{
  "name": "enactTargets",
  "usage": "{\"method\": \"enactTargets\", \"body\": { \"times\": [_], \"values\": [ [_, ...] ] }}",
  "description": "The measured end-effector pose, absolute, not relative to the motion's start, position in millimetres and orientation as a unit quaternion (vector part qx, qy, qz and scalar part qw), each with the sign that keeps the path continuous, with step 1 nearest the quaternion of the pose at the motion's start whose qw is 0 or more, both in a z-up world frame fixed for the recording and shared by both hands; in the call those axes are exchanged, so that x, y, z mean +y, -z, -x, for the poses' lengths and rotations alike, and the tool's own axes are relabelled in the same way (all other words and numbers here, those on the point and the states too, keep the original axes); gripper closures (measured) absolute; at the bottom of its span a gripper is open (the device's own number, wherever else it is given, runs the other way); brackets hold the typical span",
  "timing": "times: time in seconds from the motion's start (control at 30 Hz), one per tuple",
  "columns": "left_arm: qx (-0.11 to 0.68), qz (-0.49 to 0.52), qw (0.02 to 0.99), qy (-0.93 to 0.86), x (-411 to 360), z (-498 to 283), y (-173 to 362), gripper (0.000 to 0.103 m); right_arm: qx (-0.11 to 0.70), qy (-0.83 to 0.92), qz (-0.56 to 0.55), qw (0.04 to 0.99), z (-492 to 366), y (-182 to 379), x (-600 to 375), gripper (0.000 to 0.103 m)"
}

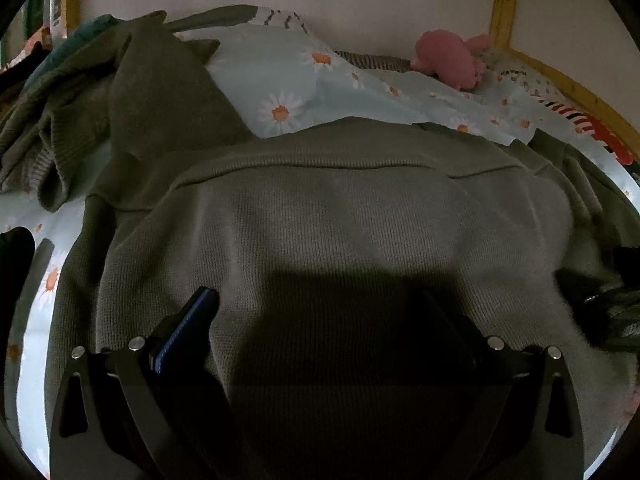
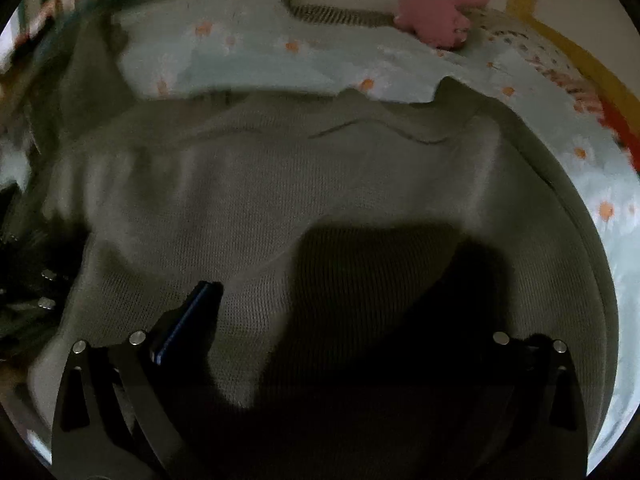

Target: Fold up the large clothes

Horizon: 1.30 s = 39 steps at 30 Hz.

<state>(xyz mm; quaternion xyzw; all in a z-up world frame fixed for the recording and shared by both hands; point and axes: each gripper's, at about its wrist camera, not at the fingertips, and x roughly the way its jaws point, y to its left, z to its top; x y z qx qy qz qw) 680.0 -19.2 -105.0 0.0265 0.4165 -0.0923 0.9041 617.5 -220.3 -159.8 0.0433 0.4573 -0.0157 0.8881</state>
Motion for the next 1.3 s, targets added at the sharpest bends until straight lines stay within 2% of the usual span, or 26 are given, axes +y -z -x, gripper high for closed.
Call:
{"method": "enactTargets", "body": {
  "times": [0.23, 0.37, 0.53, 0.63, 0.73, 0.9, 0.93, 0.97, 1.0, 1.07, 1.13, 1.3],
  "values": [
    [0.403, -0.022, 0.910, 0.091, -19, -672, 110, 0.004, 0.331, -0.018, -0.218, 0.918, -486, 125, -264, 0.003],
    [0.403, -0.022, 0.910, 0.092, -20, -673, 110, 0.004, 0.337, -0.046, -0.314, 0.886, -453, 151, -280, 0.003],
    [0.402, -0.022, 0.911, 0.090, -20, -672, 110, 0.004, 0.357, -0.077, -0.476, 0.800, -453, 208, -295, 0.003],
    [0.399, -0.023, 0.912, 0.087, -22, -671, 111, 0.004, 0.312, -0.088, -0.592, 0.738, -456, 235, -310, 0.002],
    [0.399, -0.023, 0.913, 0.088, -22, -672, 111, 0.004, 0.267, -0.089, -0.632, 0.722, -473, 233, -323, 0.003],
    [0.398, -0.022, 0.913, 0.085, -22, -671, 112, 0.004, 0.263, -0.064, -0.661, 0.699, -519, 237, -327, 0.003],
    [0.399, -0.020, 0.913, 0.080, -22, -671, 112, 0.004, 0.261, -0.056, -0.667, 0.696, -522, 236, -326, 0.014],
    [0.399, -0.017, 0.914, 0.076, -22, -670, 111, 0.004, 0.263, -0.042, -0.674, 0.689, -521, 237, -327, 0.055],
    [0.400, -0.015, 0.914, 0.072, -20, -668, 110, 0.004, 0.266, -0.037, -0.680, 0.682, -518, 239, -328, 0.071],
    [0.403, -0.011, 0.913, 0.066, -21, -664, 109, 0.004, 0.243, -0.054, -0.704, 0.666, -506, 245, -335, 0.082],
    [0.410, -0.011, 0.910, 0.066, -23, -657, 106, 0.004, 0.229, -0.065, -0.714, 0.659, -489, 246, -340, 0.086],
    [0.435, -0.003, 0.896, 0.086, -35, -626, 97, 0.005, 0.187, -0.078, -0.727, 0.656, -432, 238, -367, 0.091]
  ]
}}
